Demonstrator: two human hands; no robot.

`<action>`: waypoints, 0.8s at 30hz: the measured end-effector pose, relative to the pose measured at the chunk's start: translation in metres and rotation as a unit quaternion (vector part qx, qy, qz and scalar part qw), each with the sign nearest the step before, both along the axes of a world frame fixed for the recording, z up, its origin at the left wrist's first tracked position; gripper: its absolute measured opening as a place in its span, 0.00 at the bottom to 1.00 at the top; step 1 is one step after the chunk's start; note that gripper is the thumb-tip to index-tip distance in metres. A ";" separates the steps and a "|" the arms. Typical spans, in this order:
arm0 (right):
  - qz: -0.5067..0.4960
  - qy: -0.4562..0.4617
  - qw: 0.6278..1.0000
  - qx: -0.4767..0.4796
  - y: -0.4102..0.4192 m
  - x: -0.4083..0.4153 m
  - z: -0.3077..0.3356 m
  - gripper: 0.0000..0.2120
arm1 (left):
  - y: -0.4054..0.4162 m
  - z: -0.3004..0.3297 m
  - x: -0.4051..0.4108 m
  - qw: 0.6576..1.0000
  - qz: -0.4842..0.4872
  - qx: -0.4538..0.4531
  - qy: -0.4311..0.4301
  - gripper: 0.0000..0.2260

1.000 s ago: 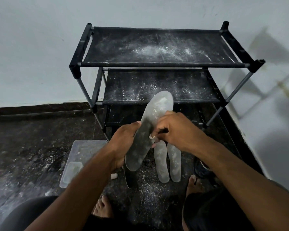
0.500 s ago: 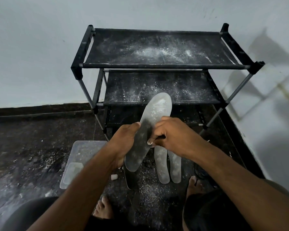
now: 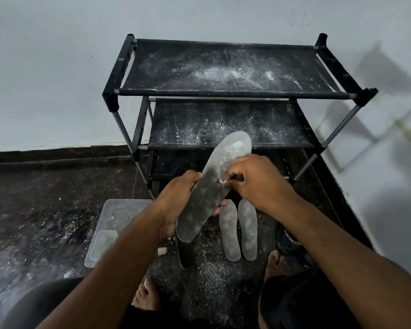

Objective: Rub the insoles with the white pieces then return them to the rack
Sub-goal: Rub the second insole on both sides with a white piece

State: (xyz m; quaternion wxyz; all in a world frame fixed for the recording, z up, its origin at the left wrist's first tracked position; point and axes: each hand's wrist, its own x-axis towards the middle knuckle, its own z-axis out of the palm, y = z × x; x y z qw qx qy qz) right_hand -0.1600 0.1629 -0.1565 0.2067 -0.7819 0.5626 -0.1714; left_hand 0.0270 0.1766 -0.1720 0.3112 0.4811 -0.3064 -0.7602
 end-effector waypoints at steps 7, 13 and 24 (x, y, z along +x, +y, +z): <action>0.022 -0.026 0.998 0.047 0.004 0.006 -0.007 0.04 | 0.003 -0.003 -0.001 0.999 -0.029 0.015 0.010 0.22; 0.019 -0.038 0.997 0.063 0.006 0.009 -0.006 0.04 | 0.004 -0.003 -0.003 0.998 -0.045 0.020 0.025 0.20; 0.016 -0.044 0.999 -0.013 0.002 0.015 -0.016 0.04 | 0.008 -0.005 -0.007 0.997 -0.059 0.008 0.046 0.15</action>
